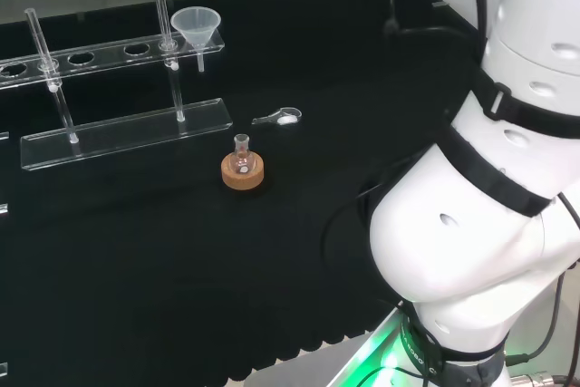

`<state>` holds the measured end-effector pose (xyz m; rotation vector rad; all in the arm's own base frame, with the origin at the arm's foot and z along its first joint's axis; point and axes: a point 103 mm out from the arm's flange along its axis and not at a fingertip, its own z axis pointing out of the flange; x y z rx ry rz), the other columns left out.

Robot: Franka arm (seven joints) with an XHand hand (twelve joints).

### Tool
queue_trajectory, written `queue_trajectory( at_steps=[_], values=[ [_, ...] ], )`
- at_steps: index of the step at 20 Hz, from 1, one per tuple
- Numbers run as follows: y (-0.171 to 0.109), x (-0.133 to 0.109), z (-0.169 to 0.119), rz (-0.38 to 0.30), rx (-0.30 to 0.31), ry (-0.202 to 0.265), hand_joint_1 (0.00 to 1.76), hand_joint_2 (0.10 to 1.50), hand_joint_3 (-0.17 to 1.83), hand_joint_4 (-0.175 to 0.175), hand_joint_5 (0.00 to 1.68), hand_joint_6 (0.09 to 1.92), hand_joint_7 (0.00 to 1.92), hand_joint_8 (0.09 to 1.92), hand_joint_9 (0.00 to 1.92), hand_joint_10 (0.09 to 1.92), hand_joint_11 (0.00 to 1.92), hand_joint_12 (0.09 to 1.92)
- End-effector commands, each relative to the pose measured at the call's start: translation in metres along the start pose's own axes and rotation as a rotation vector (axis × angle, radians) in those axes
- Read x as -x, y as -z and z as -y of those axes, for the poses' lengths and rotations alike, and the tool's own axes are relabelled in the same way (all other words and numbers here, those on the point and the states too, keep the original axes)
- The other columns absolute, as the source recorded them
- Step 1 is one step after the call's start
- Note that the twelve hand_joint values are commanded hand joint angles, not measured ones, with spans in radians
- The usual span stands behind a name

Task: Pick up the funnel from the transparent funnel stand.

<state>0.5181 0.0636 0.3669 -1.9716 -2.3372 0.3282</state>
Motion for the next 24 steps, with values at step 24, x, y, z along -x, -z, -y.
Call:
queue_trajectory(
  at_steps=[24],
  values=[
    [-0.058,-0.025,-0.072,0.013,-0.216,0.058,0.57,0.73,0.25,-0.042,0.00,0.09,0.00,0.27,0.00,0.88,0.13,1.54]
  ],
)
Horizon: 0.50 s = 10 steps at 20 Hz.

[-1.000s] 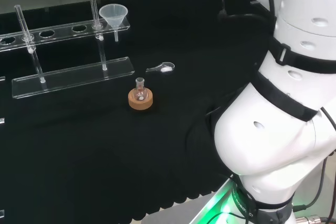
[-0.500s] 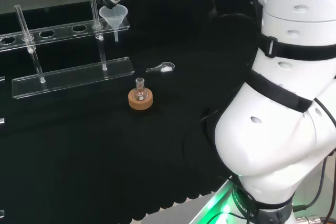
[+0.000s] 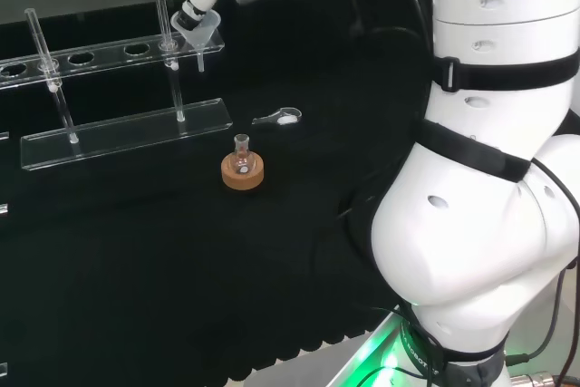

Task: Pick up the funnel from the transparent funnel stand.

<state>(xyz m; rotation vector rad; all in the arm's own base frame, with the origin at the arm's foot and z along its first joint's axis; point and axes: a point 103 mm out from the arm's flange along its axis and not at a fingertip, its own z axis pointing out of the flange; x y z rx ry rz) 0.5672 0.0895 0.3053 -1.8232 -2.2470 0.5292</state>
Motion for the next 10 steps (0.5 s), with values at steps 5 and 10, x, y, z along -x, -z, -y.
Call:
queue_trajectory(
  at_steps=[5,10],
  values=[
    [-0.010,-0.006,-0.017,0.034,-0.024,0.013,0.57,0.73,0.25,-0.041,0.00,0.09,0.00,0.27,0.00,0.88,0.13,1.54],
    [-0.014,-0.013,-0.024,0.060,-0.040,0.021,0.57,0.73,0.25,-0.042,0.00,0.09,0.00,0.34,0.01,0.90,0.13,1.54]
  ],
)
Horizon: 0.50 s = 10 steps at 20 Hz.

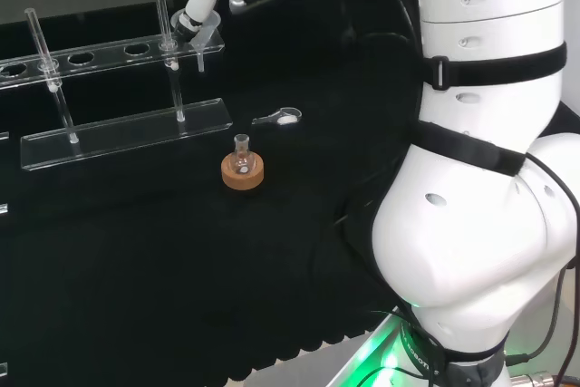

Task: Pick up the funnel from the transparent funnel stand.

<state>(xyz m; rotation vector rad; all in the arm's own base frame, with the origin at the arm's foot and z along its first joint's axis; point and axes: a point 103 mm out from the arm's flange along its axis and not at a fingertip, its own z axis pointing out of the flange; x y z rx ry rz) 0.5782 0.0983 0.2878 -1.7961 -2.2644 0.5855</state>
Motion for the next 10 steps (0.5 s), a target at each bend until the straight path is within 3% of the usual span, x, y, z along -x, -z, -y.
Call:
queue_trajectory(
  at_steps=[1,10],
  values=[
    [-0.004,-0.007,-0.007,0.033,-0.018,0.004,0.57,0.73,0.25,-0.042,0.00,0.09,0.00,0.35,0.02,0.91,0.13,1.54],
    [-0.006,-0.009,-0.018,0.070,-0.040,-0.015,0.59,0.73,0.26,-0.047,0.03,0.09,0.00,0.42,0.06,0.91,0.15,1.54]
  ],
)
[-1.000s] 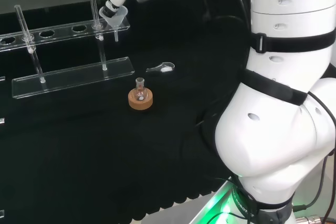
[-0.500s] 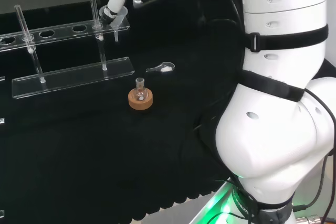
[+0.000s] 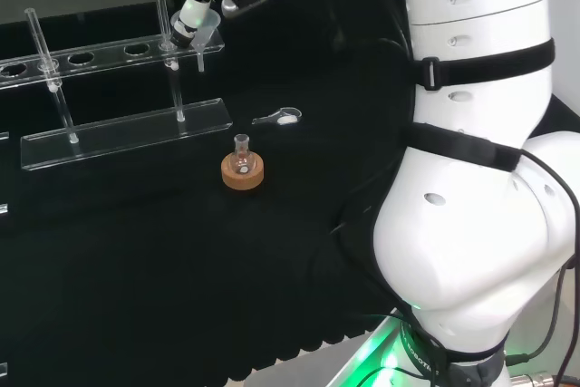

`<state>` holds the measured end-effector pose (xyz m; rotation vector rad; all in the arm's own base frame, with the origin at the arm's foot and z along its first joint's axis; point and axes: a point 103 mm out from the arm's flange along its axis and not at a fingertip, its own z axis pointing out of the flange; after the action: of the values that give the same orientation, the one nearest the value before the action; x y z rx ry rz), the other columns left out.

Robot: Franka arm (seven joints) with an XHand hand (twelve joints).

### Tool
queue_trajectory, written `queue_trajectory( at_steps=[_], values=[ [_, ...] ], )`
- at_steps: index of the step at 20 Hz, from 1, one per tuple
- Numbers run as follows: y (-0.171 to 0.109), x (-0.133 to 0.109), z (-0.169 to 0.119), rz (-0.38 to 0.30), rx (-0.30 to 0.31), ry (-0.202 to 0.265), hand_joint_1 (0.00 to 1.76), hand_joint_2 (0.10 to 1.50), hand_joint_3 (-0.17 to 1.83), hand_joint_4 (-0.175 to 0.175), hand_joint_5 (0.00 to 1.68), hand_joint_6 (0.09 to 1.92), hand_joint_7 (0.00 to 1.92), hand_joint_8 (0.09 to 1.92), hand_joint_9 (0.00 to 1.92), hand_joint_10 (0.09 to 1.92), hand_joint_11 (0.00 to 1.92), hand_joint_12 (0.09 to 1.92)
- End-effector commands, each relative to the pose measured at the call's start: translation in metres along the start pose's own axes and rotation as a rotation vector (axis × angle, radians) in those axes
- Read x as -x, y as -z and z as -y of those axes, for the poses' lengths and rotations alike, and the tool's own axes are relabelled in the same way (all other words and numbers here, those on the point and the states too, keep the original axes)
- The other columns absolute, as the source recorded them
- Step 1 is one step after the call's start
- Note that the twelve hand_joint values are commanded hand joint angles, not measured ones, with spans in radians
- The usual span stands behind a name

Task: Pick up the funnel from the transparent funnel stand.

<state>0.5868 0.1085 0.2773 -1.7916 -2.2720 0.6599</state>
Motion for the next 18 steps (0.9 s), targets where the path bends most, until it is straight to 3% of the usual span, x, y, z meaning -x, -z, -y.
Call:
queue_trajectory(
  at_steps=[1,13,18],
  values=[
    [-0.002,0.000,-0.005,0.033,-0.017,-0.018,0.59,0.73,0.26,-0.047,0.03,0.09,0.00,0.43,0.06,0.91,0.15,1.54],
    [-0.011,0.008,-0.015,0.067,-0.046,-0.060,0.61,0.74,0.28,-0.050,0.06,0.09,0.00,0.50,0.09,0.90,0.17,1.53],
    [-0.011,0.012,-0.018,0.079,-0.044,-0.065,0.61,0.74,0.29,-0.052,0.08,0.09,0.00,0.61,0.12,0.88,0.18,1.52]
  ],
)
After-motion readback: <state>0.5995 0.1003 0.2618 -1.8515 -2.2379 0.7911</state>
